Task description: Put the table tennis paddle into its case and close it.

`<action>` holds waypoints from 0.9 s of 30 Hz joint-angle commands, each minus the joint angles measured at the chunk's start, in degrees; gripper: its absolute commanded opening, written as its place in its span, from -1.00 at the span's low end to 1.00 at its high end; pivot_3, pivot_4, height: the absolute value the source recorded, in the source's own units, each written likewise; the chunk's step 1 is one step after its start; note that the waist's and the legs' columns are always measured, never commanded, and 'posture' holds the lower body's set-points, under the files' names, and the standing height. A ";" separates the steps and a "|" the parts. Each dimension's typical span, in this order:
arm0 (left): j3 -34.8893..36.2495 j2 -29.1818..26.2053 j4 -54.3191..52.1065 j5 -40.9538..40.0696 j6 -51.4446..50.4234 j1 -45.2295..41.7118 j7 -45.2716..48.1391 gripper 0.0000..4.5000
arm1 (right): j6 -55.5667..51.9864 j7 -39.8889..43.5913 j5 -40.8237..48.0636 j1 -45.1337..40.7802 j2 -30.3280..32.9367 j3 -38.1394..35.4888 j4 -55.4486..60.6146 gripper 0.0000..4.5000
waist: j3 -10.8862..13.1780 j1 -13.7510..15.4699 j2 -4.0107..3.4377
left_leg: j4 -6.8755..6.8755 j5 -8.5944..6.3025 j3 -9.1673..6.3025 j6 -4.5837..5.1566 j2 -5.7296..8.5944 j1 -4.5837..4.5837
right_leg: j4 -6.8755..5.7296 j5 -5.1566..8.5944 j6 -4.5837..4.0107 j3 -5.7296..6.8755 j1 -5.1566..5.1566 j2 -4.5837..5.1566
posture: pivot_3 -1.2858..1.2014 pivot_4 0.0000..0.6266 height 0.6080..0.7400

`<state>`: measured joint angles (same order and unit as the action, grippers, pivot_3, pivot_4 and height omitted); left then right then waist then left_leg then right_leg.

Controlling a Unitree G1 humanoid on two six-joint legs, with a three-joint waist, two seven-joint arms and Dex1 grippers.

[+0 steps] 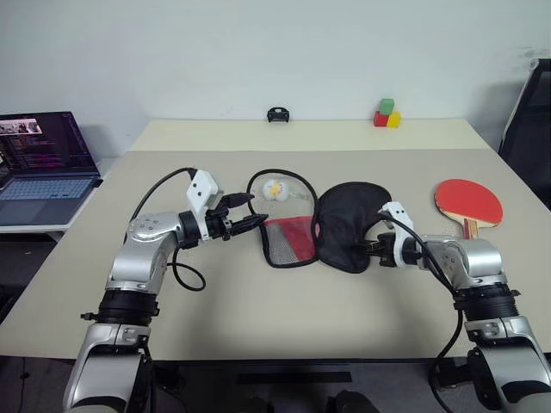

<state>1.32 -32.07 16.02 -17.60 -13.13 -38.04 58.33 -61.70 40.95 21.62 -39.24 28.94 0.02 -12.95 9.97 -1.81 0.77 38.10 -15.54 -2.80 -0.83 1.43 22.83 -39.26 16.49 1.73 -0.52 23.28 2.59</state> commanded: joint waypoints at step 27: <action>-0.53 1.08 0.91 1.22 2.65 -2.95 1.21 0.44 | 7.08 3.19 -6.59 -11.92 6.08 1.45 -18.64 0.63 | 0.00 -0.05 0.00 | -0.02 0.00 0.02 0.00 -0.01 0.02 | 0.07 0.00 0.00 -0.02 0.00 -0.01 | 0.03 -0.52 1.00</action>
<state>0.27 -30.57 18.03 -16.28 -11.74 -39.96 59.43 -55.62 44.62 15.53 -50.26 33.71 3.08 -31.96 9.97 -1.86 0.77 38.09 -15.54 -2.78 -0.83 1.42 22.86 -39.20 16.49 1.73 -0.53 23.29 2.58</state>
